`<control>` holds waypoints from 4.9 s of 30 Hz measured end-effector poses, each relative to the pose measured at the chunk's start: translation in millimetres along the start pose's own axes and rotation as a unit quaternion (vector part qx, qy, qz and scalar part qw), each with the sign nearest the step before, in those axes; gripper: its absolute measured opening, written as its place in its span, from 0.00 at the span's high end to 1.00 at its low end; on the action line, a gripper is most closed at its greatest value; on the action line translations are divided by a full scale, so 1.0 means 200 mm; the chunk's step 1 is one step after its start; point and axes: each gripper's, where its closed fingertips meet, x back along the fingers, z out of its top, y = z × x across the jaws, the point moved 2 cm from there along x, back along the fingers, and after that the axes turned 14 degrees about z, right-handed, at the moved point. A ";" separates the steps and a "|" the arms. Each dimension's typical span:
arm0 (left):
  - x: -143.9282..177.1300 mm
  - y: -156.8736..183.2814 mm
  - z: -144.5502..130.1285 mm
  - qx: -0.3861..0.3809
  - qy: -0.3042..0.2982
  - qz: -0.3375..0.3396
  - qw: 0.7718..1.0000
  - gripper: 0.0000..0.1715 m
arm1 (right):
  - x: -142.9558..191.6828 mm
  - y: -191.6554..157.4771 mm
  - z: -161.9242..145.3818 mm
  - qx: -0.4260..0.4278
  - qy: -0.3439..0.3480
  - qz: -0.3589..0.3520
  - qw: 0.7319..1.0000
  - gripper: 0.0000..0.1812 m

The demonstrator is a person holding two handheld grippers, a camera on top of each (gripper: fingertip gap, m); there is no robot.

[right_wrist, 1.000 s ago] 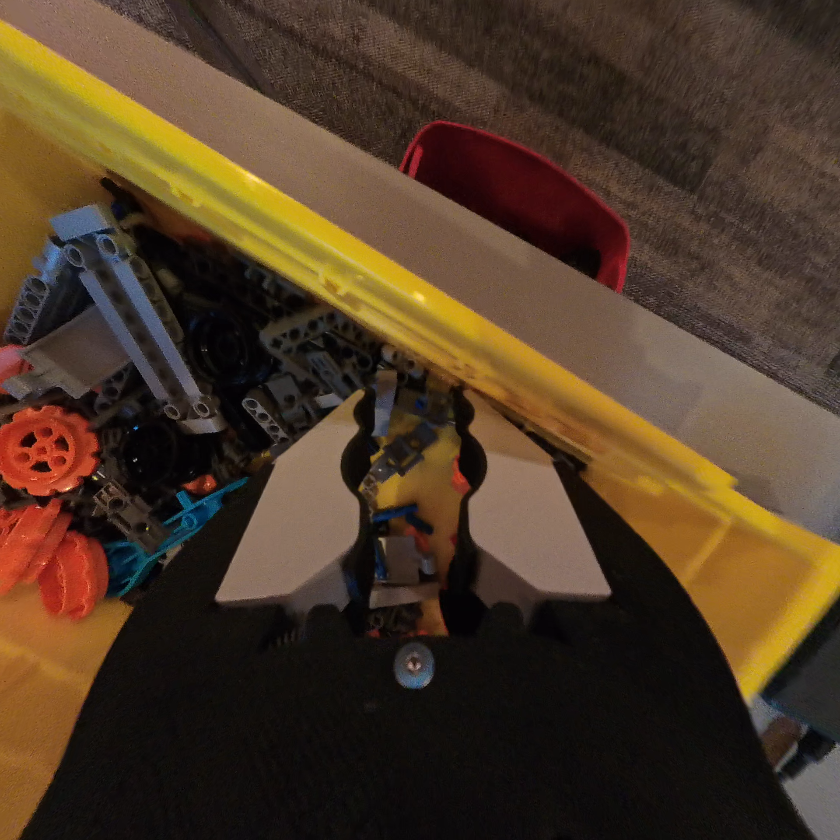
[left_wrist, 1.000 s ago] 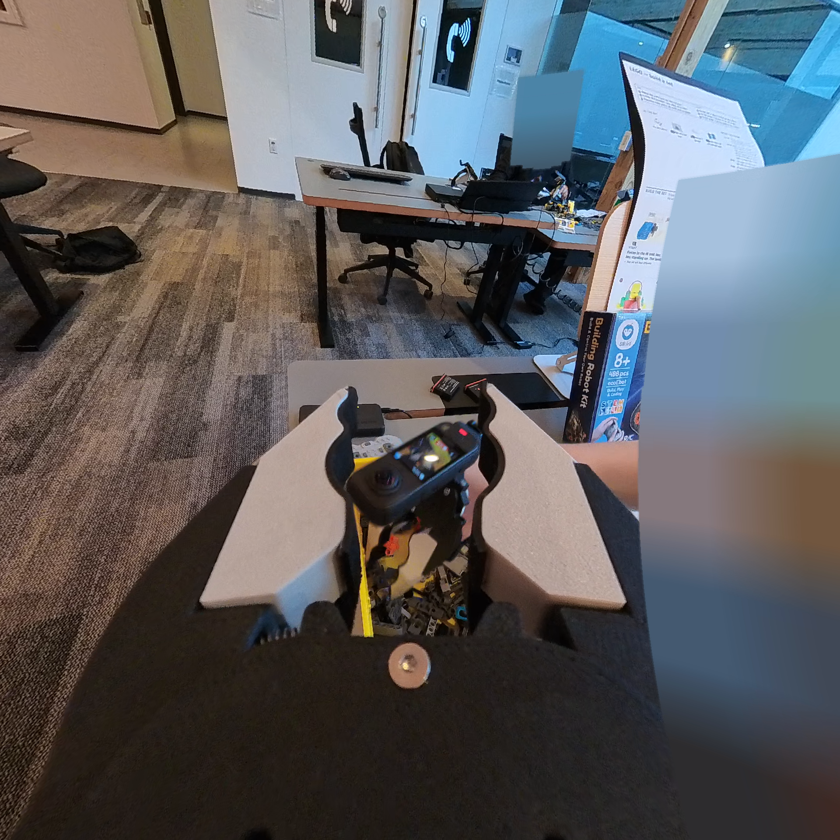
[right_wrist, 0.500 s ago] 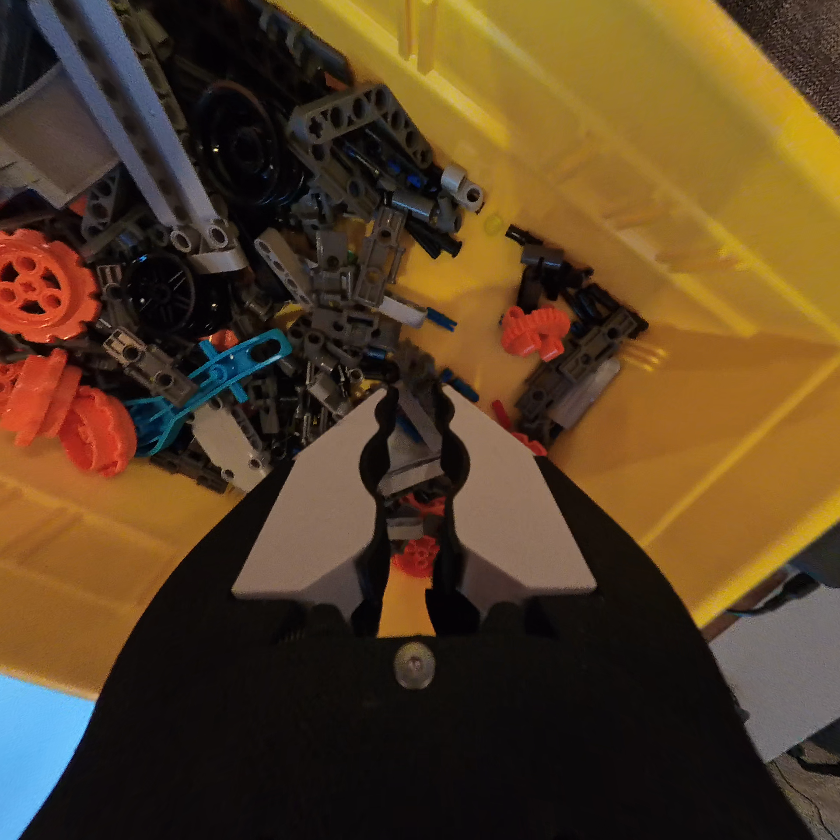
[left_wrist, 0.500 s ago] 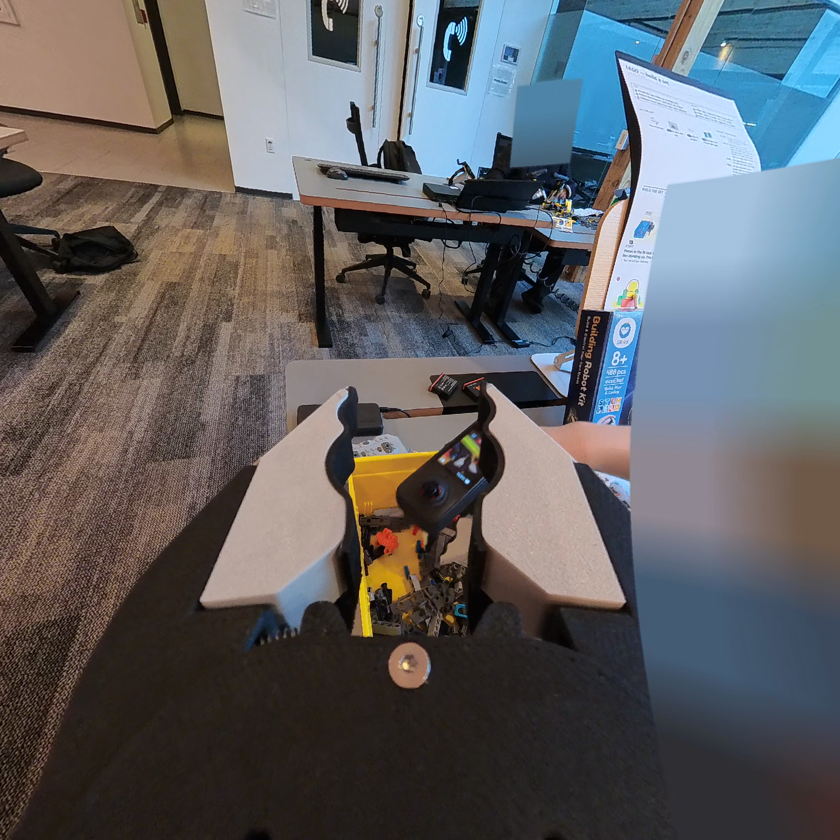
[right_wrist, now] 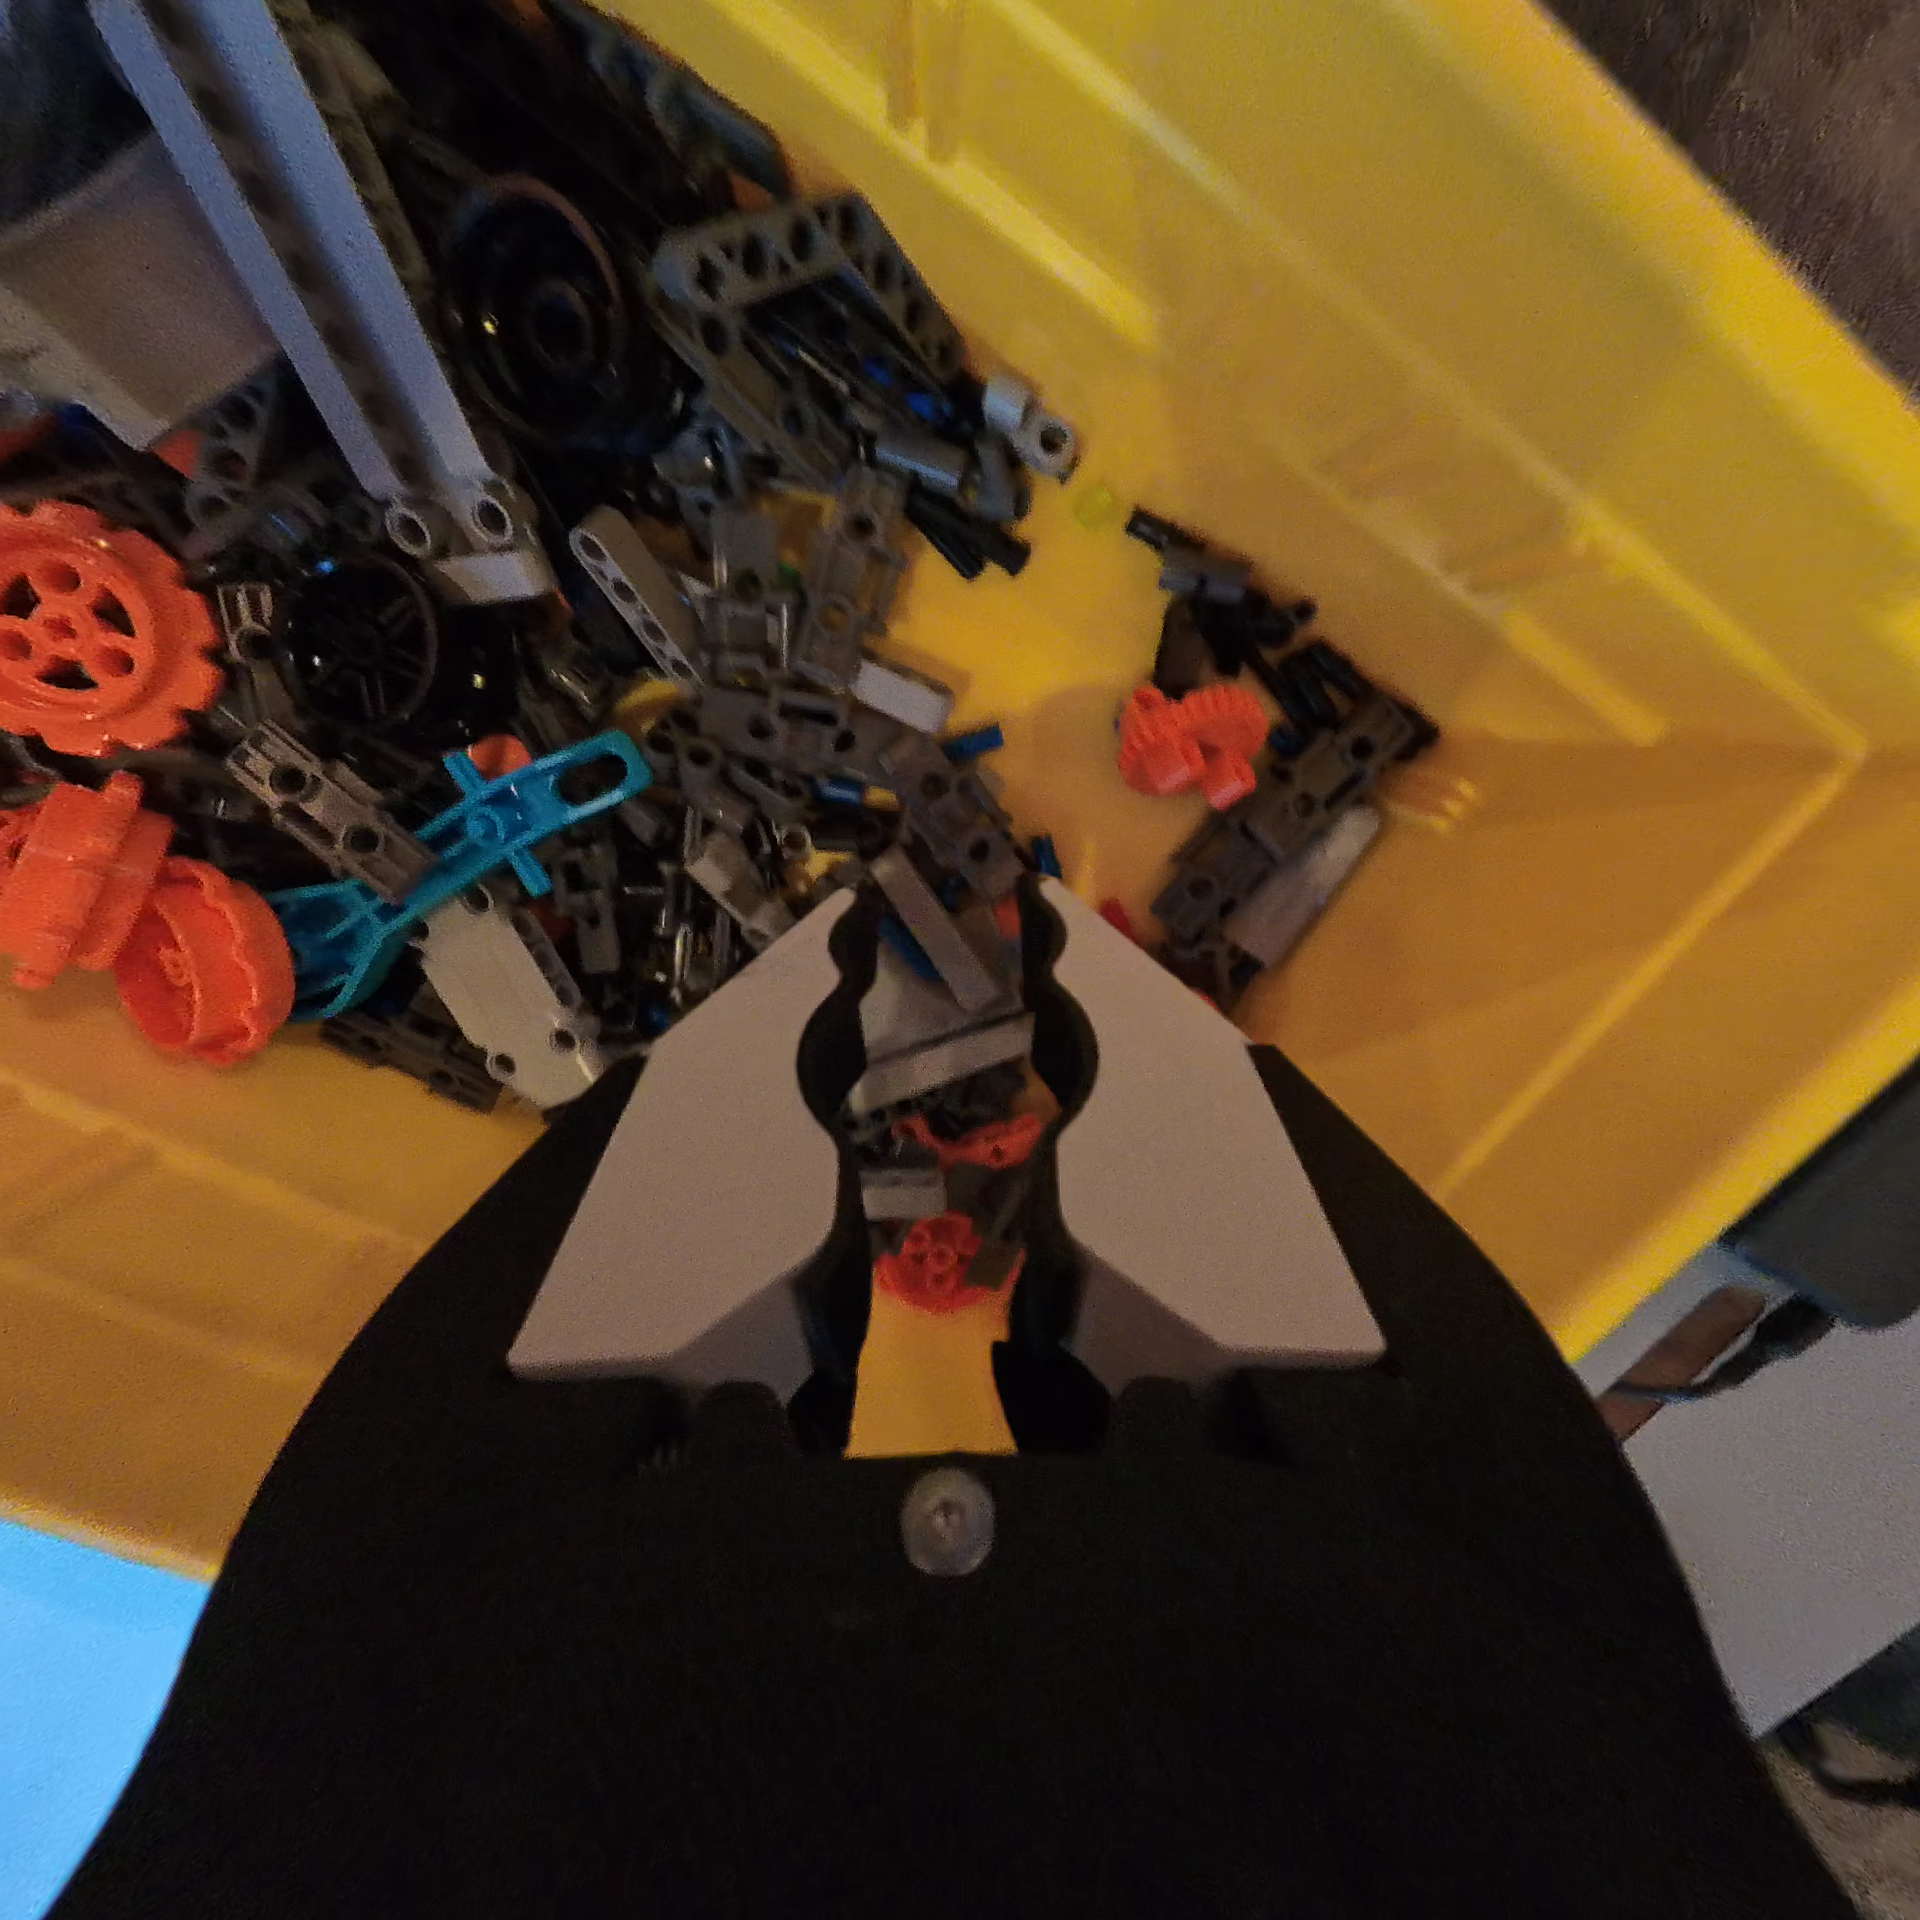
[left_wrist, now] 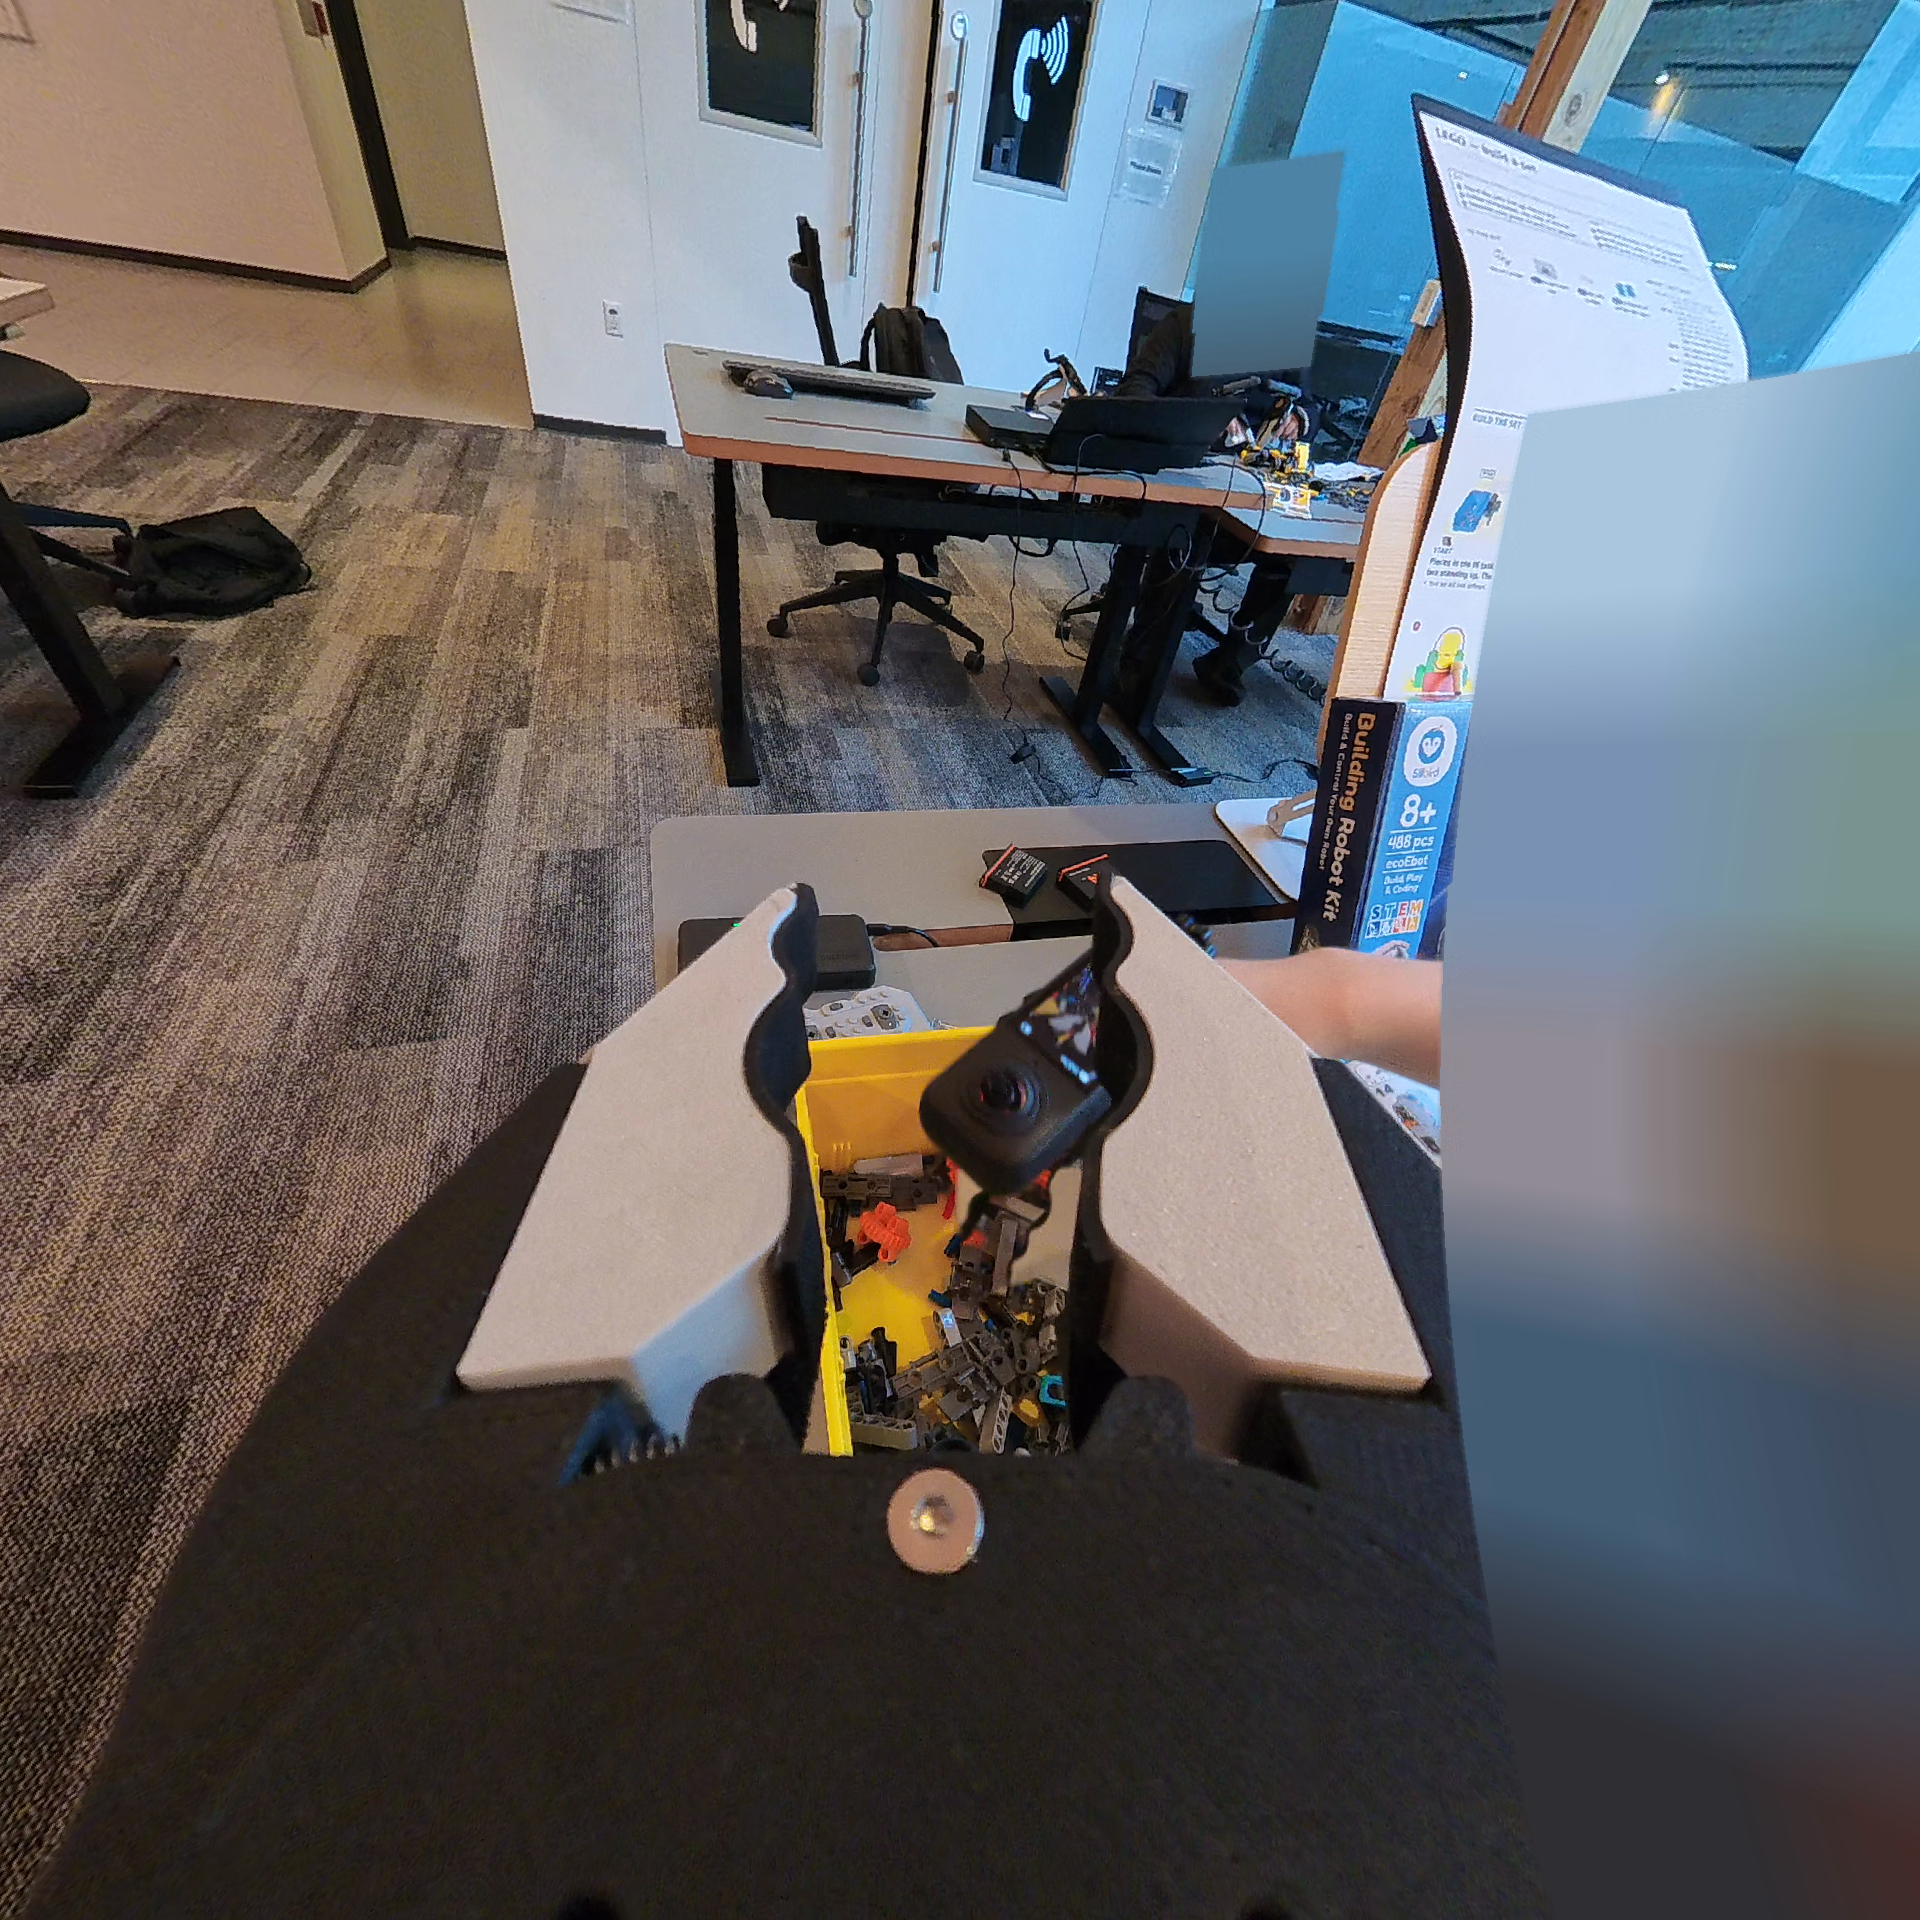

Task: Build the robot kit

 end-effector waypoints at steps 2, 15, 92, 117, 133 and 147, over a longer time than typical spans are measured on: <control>0.00 0.00 0.00 -0.001 -0.001 -0.001 1.000 0.71 | -0.03 0.00 0.05 0.029 0.006 -0.003 1.000 0.82; 0.01 -0.01 0.00 0.002 0.001 -0.002 1.000 0.71 | 0.08 -0.11 0.05 0.000 -0.003 0.071 0.997 0.89; -0.03 0.03 -0.02 -0.011 -0.018 -0.005 1.000 0.71 | 0.14 0.17 -0.19 -0.086 -0.116 -0.121 0.982 1.00; -0.07 0.09 0.04 -0.022 0.022 0.005 1.000 0.71 | 0.92 -0.56 -0.66 -0.067 0.262 -0.224 0.936 0.86; -0.33 0.40 -0.04 -0.060 0.005 -0.034 0.998 0.74 | 0.42 -1.34 -1.45 -0.199 0.408 -0.460 0.763 0.86; -0.13 0.25 0.16 0.049 0.136 -0.050 0.988 0.72 | 0.37 -1.25 -1.61 -0.249 0.425 -0.471 0.732 0.92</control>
